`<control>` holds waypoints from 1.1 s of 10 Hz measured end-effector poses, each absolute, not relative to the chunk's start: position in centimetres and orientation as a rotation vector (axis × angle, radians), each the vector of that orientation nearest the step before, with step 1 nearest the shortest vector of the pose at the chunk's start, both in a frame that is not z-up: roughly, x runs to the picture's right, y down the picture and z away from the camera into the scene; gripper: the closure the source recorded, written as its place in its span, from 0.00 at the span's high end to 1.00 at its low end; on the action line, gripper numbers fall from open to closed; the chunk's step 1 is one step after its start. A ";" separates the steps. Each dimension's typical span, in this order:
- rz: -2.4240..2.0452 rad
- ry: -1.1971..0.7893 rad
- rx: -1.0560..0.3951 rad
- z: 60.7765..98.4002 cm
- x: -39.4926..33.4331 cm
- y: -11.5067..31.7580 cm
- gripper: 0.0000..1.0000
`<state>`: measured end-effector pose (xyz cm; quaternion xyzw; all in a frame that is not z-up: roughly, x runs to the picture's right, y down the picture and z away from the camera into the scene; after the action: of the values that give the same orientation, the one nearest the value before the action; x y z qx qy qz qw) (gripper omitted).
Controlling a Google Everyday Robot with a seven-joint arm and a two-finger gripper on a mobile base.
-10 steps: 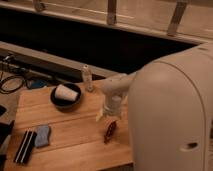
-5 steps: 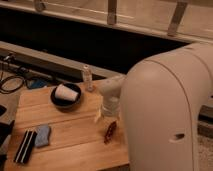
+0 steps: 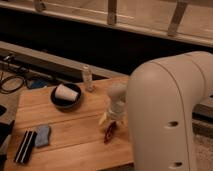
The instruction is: Place the pepper on the white sponge
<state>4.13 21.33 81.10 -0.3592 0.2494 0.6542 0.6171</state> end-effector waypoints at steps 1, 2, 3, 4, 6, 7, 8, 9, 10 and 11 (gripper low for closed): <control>1.509 0.583 -0.844 81.4 4.4 21.8 0.80; 1.498 0.596 -0.862 81.8 4.0 22.6 0.78; 1.489 0.616 -0.881 82.5 3.7 23.6 0.69; 1.492 0.624 -0.896 83.1 3.4 24.1 0.59; 1.487 0.625 -0.894 82.9 3.6 24.0 0.39; 1.483 0.627 -0.888 82.7 4.1 23.9 0.28; 1.484 0.629 -0.889 82.6 4.1 23.7 0.20; 1.489 0.630 -0.889 82.5 4.3 23.5 0.12; 1.488 0.628 -0.892 82.3 4.1 23.3 0.07; 1.484 0.623 -0.893 82.3 3.7 23.2 0.07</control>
<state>3.74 23.18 82.32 -0.3861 0.2695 0.6416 0.6054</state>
